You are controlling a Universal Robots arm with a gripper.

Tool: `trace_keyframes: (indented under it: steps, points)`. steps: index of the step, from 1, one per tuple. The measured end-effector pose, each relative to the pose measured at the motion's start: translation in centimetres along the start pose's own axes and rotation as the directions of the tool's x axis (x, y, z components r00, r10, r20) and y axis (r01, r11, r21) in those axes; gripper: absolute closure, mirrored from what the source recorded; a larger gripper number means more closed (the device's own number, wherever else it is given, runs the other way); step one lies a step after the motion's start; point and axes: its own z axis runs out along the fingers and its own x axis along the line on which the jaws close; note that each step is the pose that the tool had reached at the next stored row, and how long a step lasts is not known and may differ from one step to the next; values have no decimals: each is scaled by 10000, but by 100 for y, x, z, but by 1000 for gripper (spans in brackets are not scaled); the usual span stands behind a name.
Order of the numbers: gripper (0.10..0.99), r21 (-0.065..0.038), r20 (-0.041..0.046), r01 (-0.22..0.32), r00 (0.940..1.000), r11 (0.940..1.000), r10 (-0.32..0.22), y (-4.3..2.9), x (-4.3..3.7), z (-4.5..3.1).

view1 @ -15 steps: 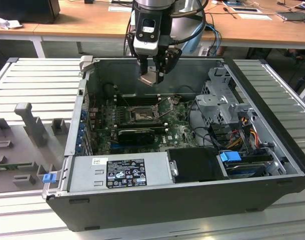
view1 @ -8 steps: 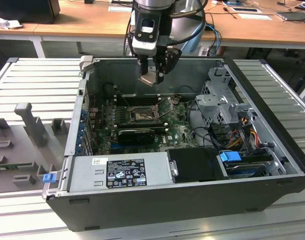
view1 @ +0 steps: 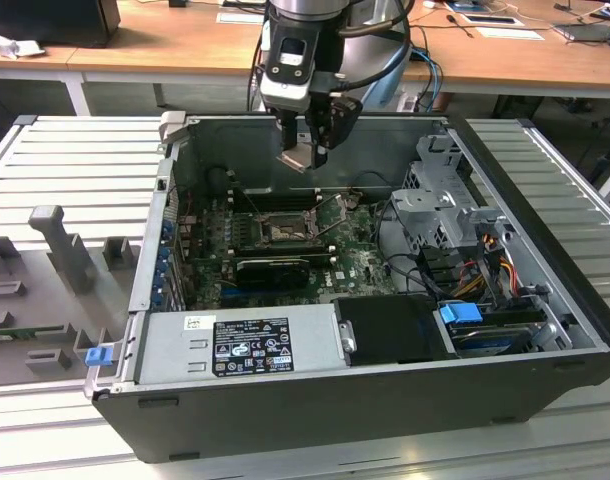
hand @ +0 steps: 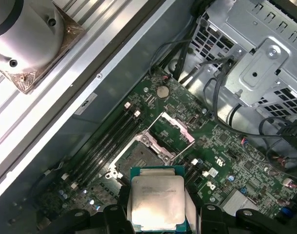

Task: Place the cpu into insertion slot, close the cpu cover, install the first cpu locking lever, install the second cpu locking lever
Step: 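Place the cpu into insertion slot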

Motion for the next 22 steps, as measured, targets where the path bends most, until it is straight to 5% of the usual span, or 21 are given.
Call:
trace_keyframes:
  steps: [22]
  points:
    - [561, -29, 100, -1138, 9934, 9935, 1138, -2, -1, 27]
